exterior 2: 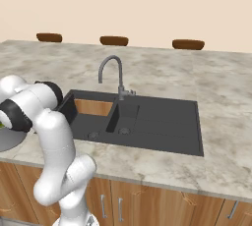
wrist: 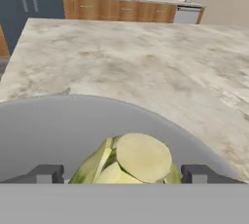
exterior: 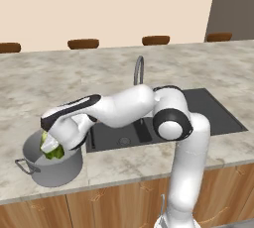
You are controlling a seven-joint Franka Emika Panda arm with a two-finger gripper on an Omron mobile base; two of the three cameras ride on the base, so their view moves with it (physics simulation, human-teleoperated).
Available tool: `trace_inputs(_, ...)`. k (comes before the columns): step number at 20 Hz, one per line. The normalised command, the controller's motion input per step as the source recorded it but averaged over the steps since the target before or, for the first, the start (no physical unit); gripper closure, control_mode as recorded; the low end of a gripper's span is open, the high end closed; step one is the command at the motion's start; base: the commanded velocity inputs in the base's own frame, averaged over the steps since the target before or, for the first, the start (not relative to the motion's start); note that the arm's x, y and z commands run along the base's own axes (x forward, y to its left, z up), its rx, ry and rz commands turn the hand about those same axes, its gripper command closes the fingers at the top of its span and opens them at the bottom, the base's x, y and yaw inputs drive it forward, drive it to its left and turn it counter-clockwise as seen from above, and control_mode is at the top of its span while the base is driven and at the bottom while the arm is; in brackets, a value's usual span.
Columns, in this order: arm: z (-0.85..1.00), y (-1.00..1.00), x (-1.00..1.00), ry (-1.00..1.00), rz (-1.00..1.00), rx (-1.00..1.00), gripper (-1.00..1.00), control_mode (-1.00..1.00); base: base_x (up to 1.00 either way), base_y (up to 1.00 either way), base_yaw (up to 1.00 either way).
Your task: Dump the lettuce from the pot into the sink. Then turn on the water and wash the lettuce. Then turn off the water and put the lettuce back in the pot.
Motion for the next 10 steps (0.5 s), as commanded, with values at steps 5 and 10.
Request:
trace_inputs(5,-0.06,0.11,0.06,-0.01,0.1,-0.02,-1.0,-1.0,0.0,0.0,0.0)
trace_inputs(10,0.38,0.0,0.02,-0.15,0.15,0.0,-1.0,-1.0,0.0,0.0,0.0)
